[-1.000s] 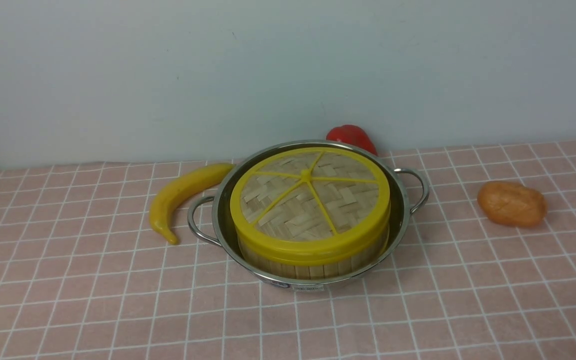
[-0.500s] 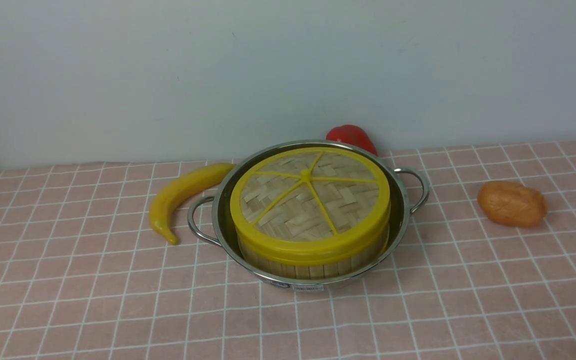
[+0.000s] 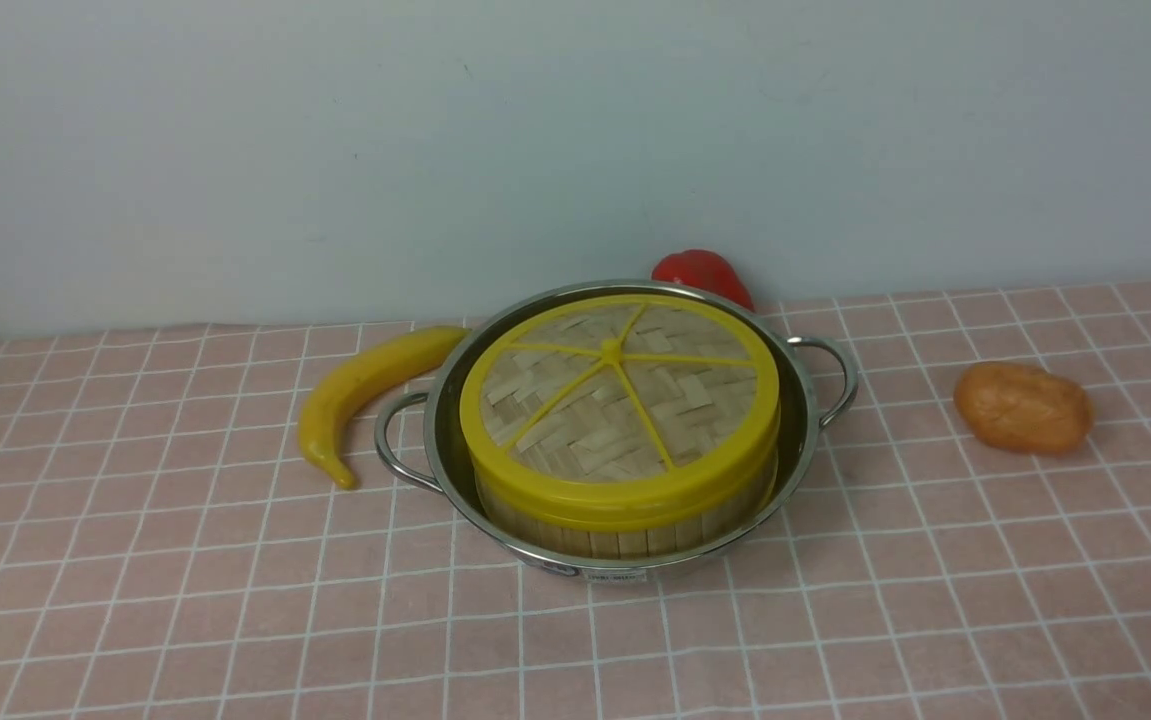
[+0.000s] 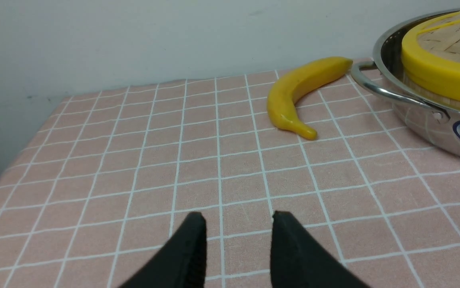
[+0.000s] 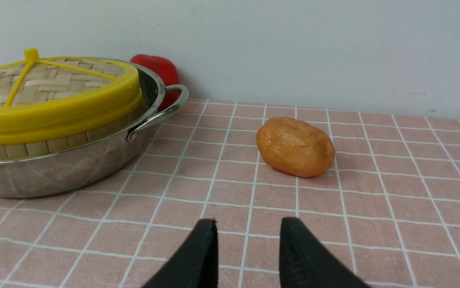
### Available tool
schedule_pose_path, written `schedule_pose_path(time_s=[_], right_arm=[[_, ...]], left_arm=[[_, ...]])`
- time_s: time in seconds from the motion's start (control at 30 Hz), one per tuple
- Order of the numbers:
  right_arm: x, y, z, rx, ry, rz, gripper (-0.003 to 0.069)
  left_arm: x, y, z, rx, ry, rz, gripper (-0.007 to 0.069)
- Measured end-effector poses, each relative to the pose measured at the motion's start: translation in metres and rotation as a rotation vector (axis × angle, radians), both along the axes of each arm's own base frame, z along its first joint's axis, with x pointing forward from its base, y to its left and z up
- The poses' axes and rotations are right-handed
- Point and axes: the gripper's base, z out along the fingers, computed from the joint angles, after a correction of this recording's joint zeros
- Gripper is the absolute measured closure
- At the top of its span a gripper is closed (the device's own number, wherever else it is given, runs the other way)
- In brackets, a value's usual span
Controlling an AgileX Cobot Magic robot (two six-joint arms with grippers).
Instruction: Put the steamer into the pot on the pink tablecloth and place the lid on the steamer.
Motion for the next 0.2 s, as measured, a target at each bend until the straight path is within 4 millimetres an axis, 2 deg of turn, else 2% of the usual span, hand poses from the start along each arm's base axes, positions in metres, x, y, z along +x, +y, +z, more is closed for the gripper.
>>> schedule_pose_path(time_s=[0.2], right_arm=[[0.0000,0.0000,0.0000,0.000,0.000,0.000,0.0417]], left_arm=[[0.0000,0.0000,0.0000,0.000,0.000,0.000,0.0383]])
